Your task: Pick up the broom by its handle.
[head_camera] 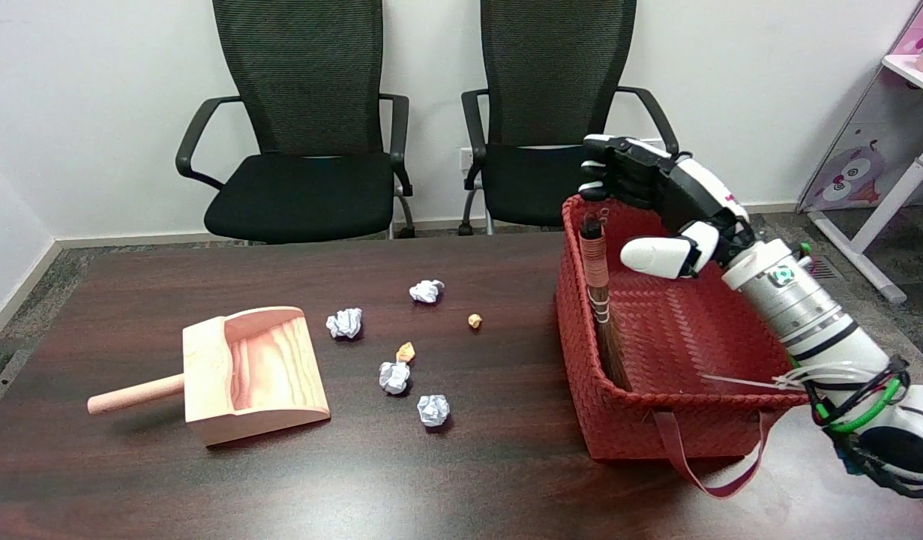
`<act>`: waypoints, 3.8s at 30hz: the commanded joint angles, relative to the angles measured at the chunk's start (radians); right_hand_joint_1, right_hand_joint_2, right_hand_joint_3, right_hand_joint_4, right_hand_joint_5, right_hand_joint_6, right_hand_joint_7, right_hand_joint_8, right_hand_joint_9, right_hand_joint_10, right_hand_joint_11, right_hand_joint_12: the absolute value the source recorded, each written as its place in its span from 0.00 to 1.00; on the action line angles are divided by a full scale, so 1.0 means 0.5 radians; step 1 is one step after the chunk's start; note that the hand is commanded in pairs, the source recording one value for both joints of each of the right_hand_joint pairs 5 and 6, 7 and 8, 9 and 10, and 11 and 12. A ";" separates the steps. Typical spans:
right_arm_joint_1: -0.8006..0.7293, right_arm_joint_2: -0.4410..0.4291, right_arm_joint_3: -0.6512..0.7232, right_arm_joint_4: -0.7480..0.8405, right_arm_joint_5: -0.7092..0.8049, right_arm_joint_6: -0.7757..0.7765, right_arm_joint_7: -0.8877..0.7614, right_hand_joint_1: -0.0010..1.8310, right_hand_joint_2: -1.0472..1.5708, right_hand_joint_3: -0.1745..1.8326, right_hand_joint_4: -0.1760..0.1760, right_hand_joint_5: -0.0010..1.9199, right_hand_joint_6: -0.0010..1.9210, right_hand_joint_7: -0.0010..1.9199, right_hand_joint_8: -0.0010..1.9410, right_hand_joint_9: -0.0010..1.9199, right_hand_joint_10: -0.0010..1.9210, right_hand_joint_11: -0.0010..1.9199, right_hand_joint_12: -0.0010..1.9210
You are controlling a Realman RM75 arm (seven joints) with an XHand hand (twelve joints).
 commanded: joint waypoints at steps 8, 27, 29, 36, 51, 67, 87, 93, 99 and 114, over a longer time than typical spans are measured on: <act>0.154 -0.357 -0.053 0.190 -0.146 0.266 0.446 0.47 0.34 0.50 0.26 0.13 0.13 0.13 0.13 0.19 0.19 0.26 0.26; 0.198 -0.378 -0.053 0.163 -0.258 0.432 0.446 0.49 0.36 0.47 0.15 0.13 0.13 0.13 0.13 0.20 0.20 0.27 0.27; 0.198 -0.378 -0.056 0.163 -0.261 0.444 0.446 0.49 0.36 0.46 0.15 0.13 0.13 0.13 0.13 0.20 0.20 0.27 0.27; 0.198 -0.382 -0.059 0.154 -0.283 0.485 0.446 0.49 0.37 0.46 0.15 0.14 0.14 0.14 0.14 0.22 0.22 0.30 0.30; 0.205 -0.413 -0.050 0.181 -0.261 0.485 0.446 0.47 0.42 0.47 0.00 0.43 0.43 0.43 0.42 0.58 0.58 0.59 0.59; 0.238 -0.495 -0.030 0.202 -0.264 0.485 0.428 0.43 0.50 0.47 1.00 1.00 1.00 1.00 0.99 0.93 0.93 0.80 0.80; 0.238 -0.478 0.341 -0.057 -0.258 0.607 0.059 0.50 0.69 0.52 1.00 1.00 1.00 1.00 0.99 1.00 1.00 1.00 1.00; 0.238 -0.473 0.599 -0.226 -0.254 0.907 -0.065 0.52 0.75 0.55 1.00 1.00 1.00 1.00 0.99 1.00 1.00 1.00 1.00; 0.238 -0.472 0.809 -0.387 -0.130 1.256 -0.084 0.53 0.85 0.53 1.00 1.00 1.00 1.00 0.99 1.00 1.00 1.00 1.00; 0.241 -0.303 1.405 -0.669 0.289 1.397 -0.161 0.53 0.89 0.58 1.00 1.00 1.00 1.00 0.99 1.00 1.00 1.00 1.00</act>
